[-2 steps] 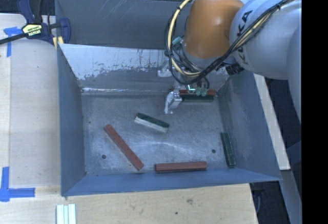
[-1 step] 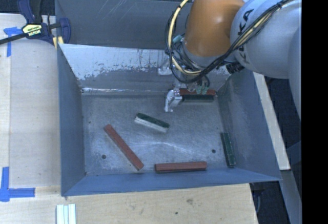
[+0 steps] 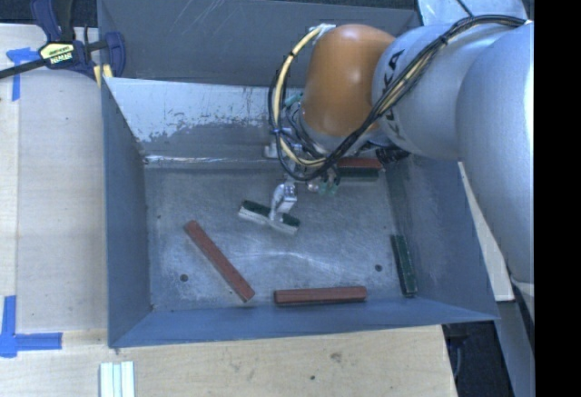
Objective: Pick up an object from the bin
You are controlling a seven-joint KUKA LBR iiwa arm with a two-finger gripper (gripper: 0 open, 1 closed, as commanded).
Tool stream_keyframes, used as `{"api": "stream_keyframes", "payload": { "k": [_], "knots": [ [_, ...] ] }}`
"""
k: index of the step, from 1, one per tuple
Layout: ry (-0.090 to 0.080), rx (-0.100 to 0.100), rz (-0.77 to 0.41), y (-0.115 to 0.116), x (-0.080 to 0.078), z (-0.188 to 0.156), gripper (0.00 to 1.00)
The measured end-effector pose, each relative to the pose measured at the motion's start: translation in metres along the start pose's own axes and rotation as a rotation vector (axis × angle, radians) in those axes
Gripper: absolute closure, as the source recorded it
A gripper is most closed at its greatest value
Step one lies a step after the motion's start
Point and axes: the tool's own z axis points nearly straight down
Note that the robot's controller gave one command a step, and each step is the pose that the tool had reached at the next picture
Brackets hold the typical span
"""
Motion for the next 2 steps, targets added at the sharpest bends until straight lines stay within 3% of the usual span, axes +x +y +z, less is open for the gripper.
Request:
{"api": "stream_keyframes", "payload": {
  "k": [1,2],
  "knots": [
    [-0.002,0.001,0.017,0.002,0.000,0.008,0.00],
    [0.005,0.001,0.090,0.011,0.015,-0.005,0.00]
  ]
}}
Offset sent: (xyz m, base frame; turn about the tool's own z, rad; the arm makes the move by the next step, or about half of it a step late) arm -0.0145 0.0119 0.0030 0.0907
